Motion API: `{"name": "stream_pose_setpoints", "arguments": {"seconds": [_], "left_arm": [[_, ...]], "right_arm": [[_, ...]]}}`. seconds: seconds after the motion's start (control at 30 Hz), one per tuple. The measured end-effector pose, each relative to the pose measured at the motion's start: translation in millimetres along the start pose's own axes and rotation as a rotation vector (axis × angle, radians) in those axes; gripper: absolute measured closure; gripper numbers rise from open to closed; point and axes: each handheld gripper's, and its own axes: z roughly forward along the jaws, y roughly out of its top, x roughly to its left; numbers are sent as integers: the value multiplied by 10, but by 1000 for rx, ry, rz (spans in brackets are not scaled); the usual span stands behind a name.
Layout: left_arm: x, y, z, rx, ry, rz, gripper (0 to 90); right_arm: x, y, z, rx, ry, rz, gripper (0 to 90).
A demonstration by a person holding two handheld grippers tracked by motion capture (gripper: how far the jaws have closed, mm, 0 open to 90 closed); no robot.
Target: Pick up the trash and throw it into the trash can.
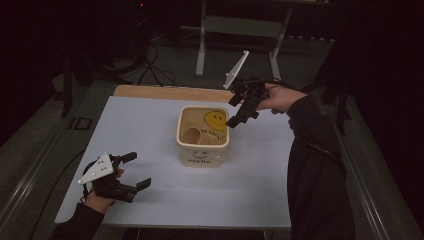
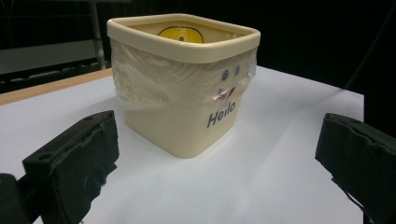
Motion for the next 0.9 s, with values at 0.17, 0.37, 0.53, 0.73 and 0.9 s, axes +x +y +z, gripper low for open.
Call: {"name": "stream_pose_setpoints", "arguments": {"seconds": [0.17,0.37,0.53,0.73,0.9], "left_arm": [[5,-2,0,0,0,-2,6],[6,-2,2,2,0,-1,6],[6,-2,2,0,0,-4,6],[3,-1,7,3,0,-2,6],[7,-3,6,4,1,-5,6]], "right_arm": [[51,-165,-9,-27,-11,5,129],[128,-361,-3,-60,-21,7,128],[197,-554,27,-86,-27,-2,129],[247,-786,161,-114,-32,11,129],[287,-958,224,-180,-41,22,129]]}}
